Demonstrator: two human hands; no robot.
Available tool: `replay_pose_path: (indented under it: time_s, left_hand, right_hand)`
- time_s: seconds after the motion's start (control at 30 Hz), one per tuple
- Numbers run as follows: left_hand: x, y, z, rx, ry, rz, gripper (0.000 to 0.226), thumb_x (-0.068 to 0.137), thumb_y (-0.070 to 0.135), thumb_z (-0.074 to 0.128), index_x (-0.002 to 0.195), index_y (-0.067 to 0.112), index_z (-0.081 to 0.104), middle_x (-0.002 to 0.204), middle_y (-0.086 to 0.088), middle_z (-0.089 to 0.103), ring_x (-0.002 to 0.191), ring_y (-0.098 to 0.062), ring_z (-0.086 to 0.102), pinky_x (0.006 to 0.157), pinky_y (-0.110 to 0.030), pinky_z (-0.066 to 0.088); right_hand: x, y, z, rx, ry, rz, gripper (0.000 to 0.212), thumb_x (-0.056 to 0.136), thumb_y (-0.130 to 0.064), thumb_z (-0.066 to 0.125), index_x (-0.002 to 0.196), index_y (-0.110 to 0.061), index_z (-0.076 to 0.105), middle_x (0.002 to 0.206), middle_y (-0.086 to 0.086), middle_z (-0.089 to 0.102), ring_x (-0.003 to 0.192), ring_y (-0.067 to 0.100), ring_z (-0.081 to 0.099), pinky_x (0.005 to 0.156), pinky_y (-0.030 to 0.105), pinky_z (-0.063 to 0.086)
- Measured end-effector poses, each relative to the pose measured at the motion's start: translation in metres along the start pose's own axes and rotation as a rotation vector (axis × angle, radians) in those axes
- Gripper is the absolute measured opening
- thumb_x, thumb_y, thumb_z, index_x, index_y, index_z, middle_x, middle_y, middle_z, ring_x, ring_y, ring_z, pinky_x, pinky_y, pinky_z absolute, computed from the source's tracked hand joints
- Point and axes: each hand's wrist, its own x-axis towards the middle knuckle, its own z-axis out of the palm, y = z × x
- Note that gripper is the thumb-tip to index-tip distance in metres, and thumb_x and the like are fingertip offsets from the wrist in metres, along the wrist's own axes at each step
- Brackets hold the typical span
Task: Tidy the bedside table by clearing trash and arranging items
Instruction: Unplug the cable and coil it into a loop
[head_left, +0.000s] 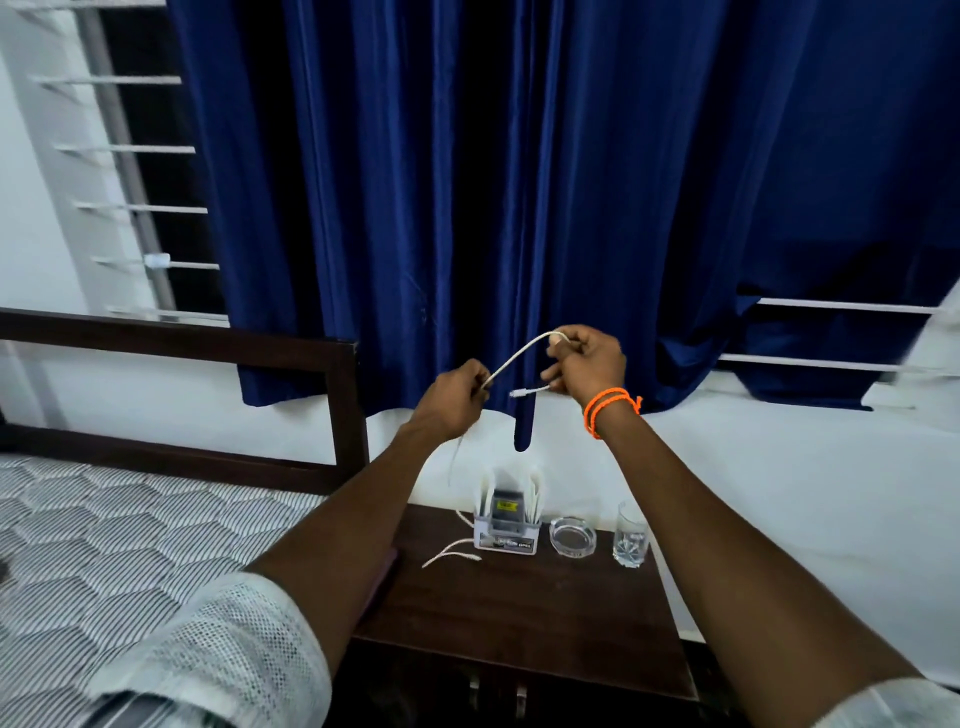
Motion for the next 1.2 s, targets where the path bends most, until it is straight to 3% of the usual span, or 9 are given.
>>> replay_pose_path:
  time_s: [0.13, 0.23, 0.4, 0.6, 0.77, 0.9, 1.1, 1.2]
  left_hand:
    - [-0.013, -0.009, 0.005, -0.118, -0.137, -0.181, 0.006, 0.097, 0.009, 0.055, 0.096, 0.015, 0.056, 0.083, -0.004, 0.066, 0.069, -0.022, 0.065, 0.057, -0.033, 0.057]
    - [-0.014, -0.007, 0.001, -0.341, -0.065, -0.24, 0.007, 0.095, 0.0, 0.055, 0.098, 0.005, 0.059, 0.074, -0.004, 0.064, 0.065, -0.023, 0.058, 0.052, -0.032, 0.05]
    - [0.002, 0.018, -0.017, -0.392, 0.124, -0.134, 0.004, 0.097, 0.013, 0.065, 0.093, 0.011, 0.066, 0.077, -0.01, 0.066, 0.062, -0.019, 0.061, 0.057, -0.036, 0.059]
    - [0.021, 0.056, -0.03, -0.337, 0.188, 0.04, 0.008, 0.094, 0.018, 0.072, 0.097, 0.012, 0.076, 0.075, -0.006, 0.072, 0.059, -0.01, 0.064, 0.054, -0.024, 0.059]
    - [0.035, 0.074, -0.037, -0.159, 0.109, 0.196, 0.01, 0.088, 0.023, 0.077, 0.097, 0.021, 0.082, 0.074, 0.017, 0.07, 0.067, 0.009, 0.062, 0.069, -0.014, 0.048]
    - [0.04, 0.084, -0.046, -0.105, 0.092, 0.252, 0.012, 0.087, 0.02, 0.077, 0.098, 0.023, 0.082, 0.082, 0.014, 0.074, 0.079, 0.004, 0.067, 0.076, -0.015, 0.051]
    - [0.035, 0.079, -0.045, -0.132, 0.123, 0.115, 0.007, 0.086, 0.022, 0.078, 0.092, 0.025, 0.077, 0.065, 0.013, 0.066, 0.06, -0.002, 0.057, 0.064, -0.022, 0.048]
    - [0.026, 0.071, -0.039, -0.159, -0.079, -0.037, 0.007, 0.087, 0.025, 0.078, 0.088, 0.018, 0.078, 0.076, 0.0, 0.075, 0.067, -0.011, 0.068, 0.065, -0.029, 0.058]
  right_hand:
    - [0.012, 0.004, -0.025, 0.118, 0.087, 0.15, 0.013, 0.093, -0.007, 0.058, 0.085, -0.014, 0.066, 0.075, 0.008, 0.067, 0.047, 0.021, 0.062, 0.044, 0.026, 0.05]
    - [0.017, 0.016, -0.044, -0.001, 0.007, 0.248, 0.018, 0.09, -0.004, 0.056, 0.08, -0.015, 0.064, 0.08, 0.012, 0.068, 0.045, 0.02, 0.06, 0.043, 0.025, 0.048]
    - [0.009, 0.039, -0.055, -0.3, -0.159, 0.308, 0.012, 0.082, 0.0, 0.067, 0.081, -0.012, 0.067, 0.077, 0.012, 0.069, 0.045, 0.017, 0.061, 0.045, 0.024, 0.049]
    - [-0.003, 0.027, -0.037, -0.511, -0.447, 0.267, 0.035, 0.073, -0.007, 0.083, 0.103, -0.01, 0.065, 0.08, 0.01, 0.066, 0.047, 0.018, 0.056, 0.042, 0.023, 0.043]
    - [-0.002, -0.005, -0.017, -0.31, -0.309, 0.064, 0.03, 0.08, -0.022, 0.08, 0.103, -0.013, 0.065, 0.076, 0.009, 0.068, 0.054, 0.022, 0.064, 0.046, 0.026, 0.049]
    - [0.005, -0.024, -0.01, -0.229, -0.227, -0.071, 0.009, 0.089, -0.018, 0.07, 0.097, -0.015, 0.068, 0.083, 0.012, 0.073, 0.054, 0.019, 0.069, 0.046, 0.028, 0.052]
    - [0.014, -0.042, -0.014, -0.141, -0.092, -0.126, 0.011, 0.093, -0.009, 0.062, 0.087, -0.015, 0.069, 0.075, 0.01, 0.071, 0.049, 0.016, 0.065, 0.046, 0.026, 0.052]
    - [0.017, -0.048, -0.02, -0.087, -0.014, -0.105, 0.009, 0.094, -0.009, 0.06, 0.089, -0.013, 0.068, 0.076, 0.009, 0.069, 0.048, 0.018, 0.063, 0.045, 0.026, 0.052]
